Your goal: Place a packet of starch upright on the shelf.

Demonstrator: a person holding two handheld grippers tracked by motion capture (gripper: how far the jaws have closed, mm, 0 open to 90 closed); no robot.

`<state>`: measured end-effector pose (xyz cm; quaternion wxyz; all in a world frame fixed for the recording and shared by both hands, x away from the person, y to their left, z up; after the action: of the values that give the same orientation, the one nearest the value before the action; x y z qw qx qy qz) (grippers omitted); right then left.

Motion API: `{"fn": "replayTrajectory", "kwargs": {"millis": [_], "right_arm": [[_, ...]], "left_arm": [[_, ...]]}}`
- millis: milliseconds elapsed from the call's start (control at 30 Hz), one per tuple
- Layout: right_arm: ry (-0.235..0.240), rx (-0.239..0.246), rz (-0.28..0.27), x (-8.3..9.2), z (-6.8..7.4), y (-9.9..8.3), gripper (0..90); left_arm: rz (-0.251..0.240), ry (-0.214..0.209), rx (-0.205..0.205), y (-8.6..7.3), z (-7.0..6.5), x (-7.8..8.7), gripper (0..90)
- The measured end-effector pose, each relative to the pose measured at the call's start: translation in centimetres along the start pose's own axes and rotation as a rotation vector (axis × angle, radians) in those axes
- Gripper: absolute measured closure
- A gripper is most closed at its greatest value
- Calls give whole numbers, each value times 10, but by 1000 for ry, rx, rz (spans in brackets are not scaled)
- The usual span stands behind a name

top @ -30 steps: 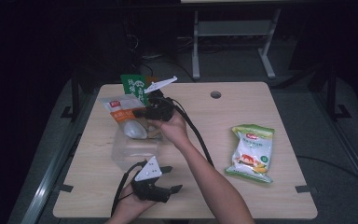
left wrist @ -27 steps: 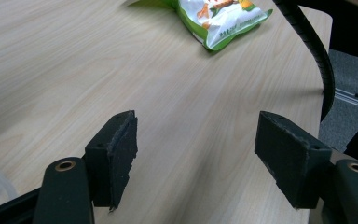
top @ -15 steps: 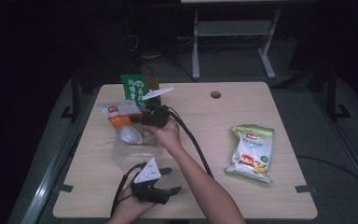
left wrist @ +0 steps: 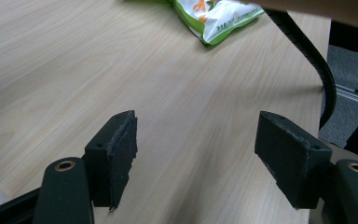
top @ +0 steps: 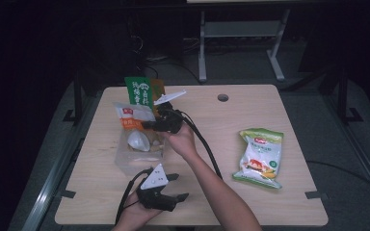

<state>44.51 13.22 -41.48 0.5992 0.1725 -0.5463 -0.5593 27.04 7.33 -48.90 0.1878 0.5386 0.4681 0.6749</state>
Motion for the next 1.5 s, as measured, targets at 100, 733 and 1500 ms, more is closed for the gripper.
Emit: {"fn": "replayTrajectory", "kwargs": {"millis": [100,733,1500], "right_arm": [[-14,21,15,5,0,-2,818],[-21,30,63,12,-5,-20,893],[-38,33,207,5,-12,-51,847]], "left_arm": [[2,1,-4,0,-1,-1,293],[3,4,-1,-1,-1,-2,293],[4,4,-11,0,-1,-3,293]]}}
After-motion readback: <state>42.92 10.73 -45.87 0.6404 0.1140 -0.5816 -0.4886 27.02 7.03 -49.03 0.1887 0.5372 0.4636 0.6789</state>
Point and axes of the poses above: each handheld gripper's, and its own axes: x roughly backward along the jaws, y roughly out of its top, z roughly to its left, the point moved 10 cm from there along -x, roughly forward along the jaws, and after that the axes turned 3 degrees about -x, right-handed, at the moved point
